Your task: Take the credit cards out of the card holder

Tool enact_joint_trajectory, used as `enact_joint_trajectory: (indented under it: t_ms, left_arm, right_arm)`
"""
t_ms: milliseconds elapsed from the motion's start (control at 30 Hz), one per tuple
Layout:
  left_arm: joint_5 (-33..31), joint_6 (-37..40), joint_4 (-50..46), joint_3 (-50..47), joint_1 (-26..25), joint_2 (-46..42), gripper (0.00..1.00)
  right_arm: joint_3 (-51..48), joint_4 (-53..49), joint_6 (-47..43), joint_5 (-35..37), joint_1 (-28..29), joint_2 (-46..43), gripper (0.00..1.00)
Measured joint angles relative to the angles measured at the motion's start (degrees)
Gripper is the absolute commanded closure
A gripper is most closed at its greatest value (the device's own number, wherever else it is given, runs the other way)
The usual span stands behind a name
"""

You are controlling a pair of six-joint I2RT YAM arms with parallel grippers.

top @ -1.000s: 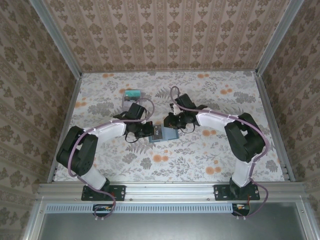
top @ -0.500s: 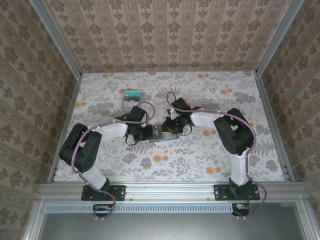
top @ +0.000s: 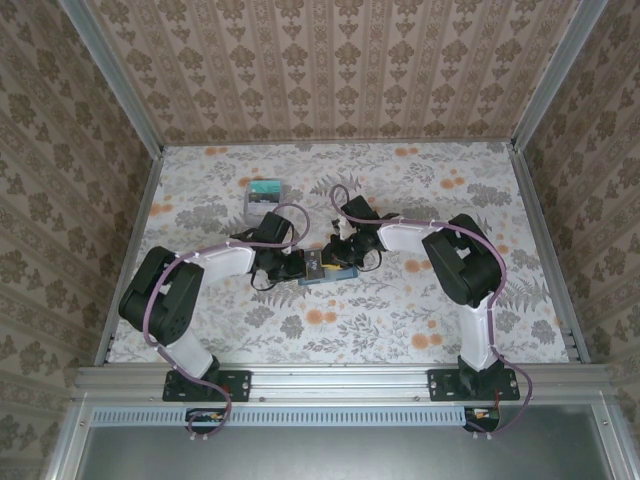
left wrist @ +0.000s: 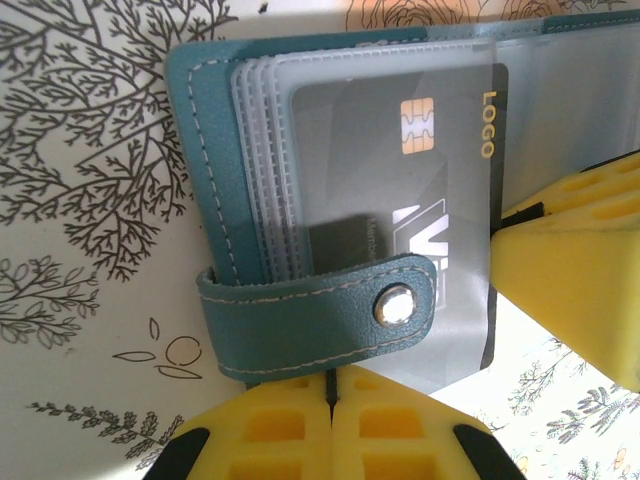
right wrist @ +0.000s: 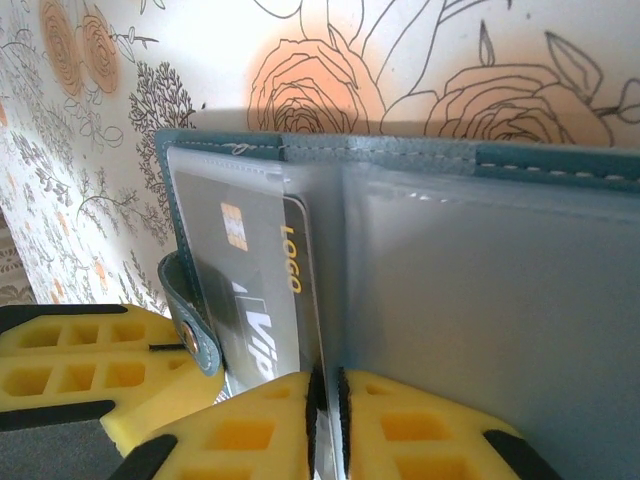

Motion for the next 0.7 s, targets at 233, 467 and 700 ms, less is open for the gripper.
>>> enact_joint_trajectory:
  t_ms: [233, 467, 700]
  left_arm:
    - [0.02, 0.0, 0.02, -0.02, 0.0, 0.07, 0.99]
    - [0.0, 0.0, -0.15, 0.0, -0.04, 0.11, 0.99]
    - [0.02, 0.0, 0.02, 0.0, -0.02, 0.11, 0.98]
  right_arm:
    - [0.0, 0.22, 0.59, -0.37, 0.09, 0.11, 0.86]
    - [0.0, 0.72, 0.79, -0.42, 0.09, 0.11, 1.0]
    - [-2.21, 1.11, 0.76, -0.39, -1.2, -1.79, 1.0]
